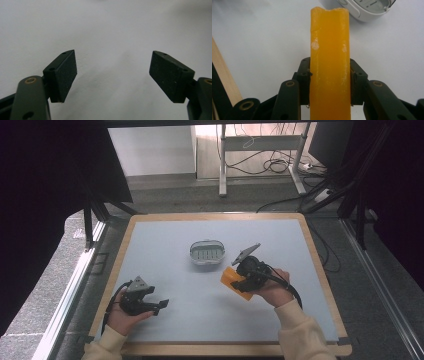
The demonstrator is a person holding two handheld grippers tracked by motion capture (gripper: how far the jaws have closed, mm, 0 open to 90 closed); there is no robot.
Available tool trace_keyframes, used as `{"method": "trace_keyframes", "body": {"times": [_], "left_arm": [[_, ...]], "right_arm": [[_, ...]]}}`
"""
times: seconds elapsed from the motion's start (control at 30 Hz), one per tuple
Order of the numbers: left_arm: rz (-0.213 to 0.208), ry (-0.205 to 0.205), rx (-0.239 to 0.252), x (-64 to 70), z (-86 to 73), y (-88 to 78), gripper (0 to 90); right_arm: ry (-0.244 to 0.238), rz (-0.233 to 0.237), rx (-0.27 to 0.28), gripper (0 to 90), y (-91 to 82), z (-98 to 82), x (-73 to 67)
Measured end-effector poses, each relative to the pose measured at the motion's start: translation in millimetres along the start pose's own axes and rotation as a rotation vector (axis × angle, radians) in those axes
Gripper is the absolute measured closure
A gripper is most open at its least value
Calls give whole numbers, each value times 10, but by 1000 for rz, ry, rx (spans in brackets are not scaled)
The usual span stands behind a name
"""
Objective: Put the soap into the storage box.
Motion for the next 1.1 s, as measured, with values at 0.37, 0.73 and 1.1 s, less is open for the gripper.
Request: {"method": "trace_keyframes", "body": {"times": [0.37, 0.73, 1.1], "left_arm": [[23, -11, -14, -38, -15, 7, 209], [40, 10, -30, -33, -27, 34, 206], [41, 24, -39, -22, -35, 46, 208]], "right_arm": [[-45, 5, 1, 616, -62, 126, 34], [-88, 5, 13, 616, -97, 244, 87], [-124, -4, 10, 616, -123, 323, 130]]}}
Point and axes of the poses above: each handheld gripper's, and its own axes: y roughly forward along the jaws, z roughly out of its top, x roughly to its right, the point moved 10 cm from there along y, roughly forward along the jaws, and after that the axes turned 15 degrees about -x, right-handed, at the moved point
